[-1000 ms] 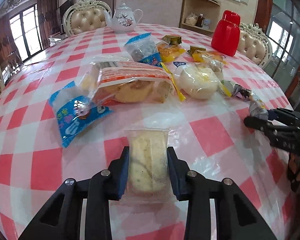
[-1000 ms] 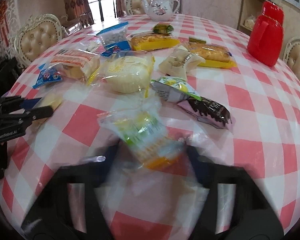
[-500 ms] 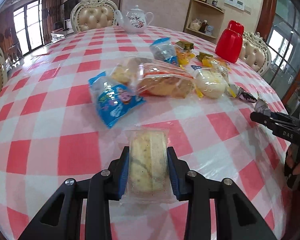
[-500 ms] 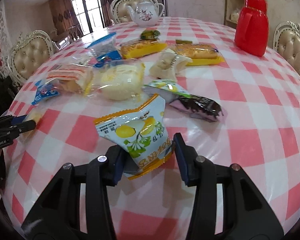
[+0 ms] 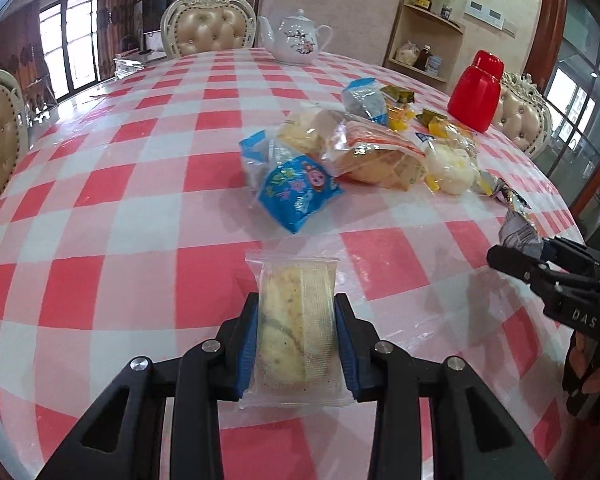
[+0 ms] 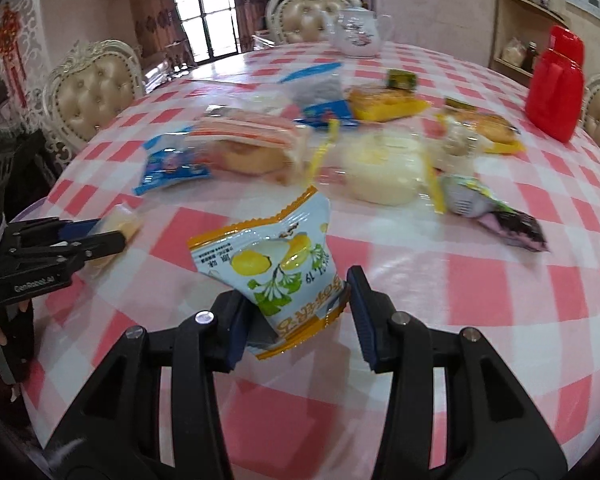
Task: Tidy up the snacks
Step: 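Carry both snacks to the clear bin and open both tools to drop them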
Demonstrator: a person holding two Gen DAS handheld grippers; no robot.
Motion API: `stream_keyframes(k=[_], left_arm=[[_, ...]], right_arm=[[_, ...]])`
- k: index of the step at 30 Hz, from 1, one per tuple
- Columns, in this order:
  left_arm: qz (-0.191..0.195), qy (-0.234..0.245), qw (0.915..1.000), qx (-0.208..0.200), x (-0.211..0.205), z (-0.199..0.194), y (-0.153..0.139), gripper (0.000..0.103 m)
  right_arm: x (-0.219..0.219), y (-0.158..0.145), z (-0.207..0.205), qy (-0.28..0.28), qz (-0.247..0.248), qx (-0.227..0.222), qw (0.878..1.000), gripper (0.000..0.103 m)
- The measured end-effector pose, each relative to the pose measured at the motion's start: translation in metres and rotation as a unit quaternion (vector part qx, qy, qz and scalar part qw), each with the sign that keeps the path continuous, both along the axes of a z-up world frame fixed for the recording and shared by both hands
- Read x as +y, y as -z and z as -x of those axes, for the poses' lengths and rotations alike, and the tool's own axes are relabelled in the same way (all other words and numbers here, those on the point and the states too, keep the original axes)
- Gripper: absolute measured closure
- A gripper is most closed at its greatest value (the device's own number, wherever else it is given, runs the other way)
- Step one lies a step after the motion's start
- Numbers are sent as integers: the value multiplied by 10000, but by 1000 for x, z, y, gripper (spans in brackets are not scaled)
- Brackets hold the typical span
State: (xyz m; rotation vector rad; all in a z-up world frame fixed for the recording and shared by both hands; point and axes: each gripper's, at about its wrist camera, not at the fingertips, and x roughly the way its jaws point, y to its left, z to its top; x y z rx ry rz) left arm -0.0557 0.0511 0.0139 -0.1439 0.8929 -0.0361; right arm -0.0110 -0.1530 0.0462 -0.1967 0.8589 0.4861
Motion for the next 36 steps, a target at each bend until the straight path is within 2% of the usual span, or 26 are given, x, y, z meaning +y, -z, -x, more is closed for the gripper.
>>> stream_keyframes(k=[10, 15, 19, 24, 30, 35, 36], left_arm=[[18, -336, 9994, -100, 36, 28, -9, 66], [71, -735, 9972, -129, 69, 56, -15, 66], [50, -1245, 9920, -209, 105, 86, -23, 66], [-42, -1990, 9797, -228, 157, 129, -28, 66], [-116, -2829, 9590, -79, 212, 171, -20, 66], [-204, -3357, 9417, 71, 242, 198, -14, 66], [-269, -3504, 9361, 140, 247, 204, -13, 66]], right_arm=[[68, 5, 16, -646, -59, 156, 9978, 54], [118, 3, 34, -1239, -234, 203, 9918, 54], [161, 0, 52, -1765, -392, 273, 9831, 54], [222, -1, 88, -2590, -365, 259, 9648, 54], [284, -1, 127, -3399, -265, 299, 9396, 54], [324, 9, 151, -3941, -241, 599, 9168, 53], [333, 13, 157, -4065, -240, 715, 9105, 50]])
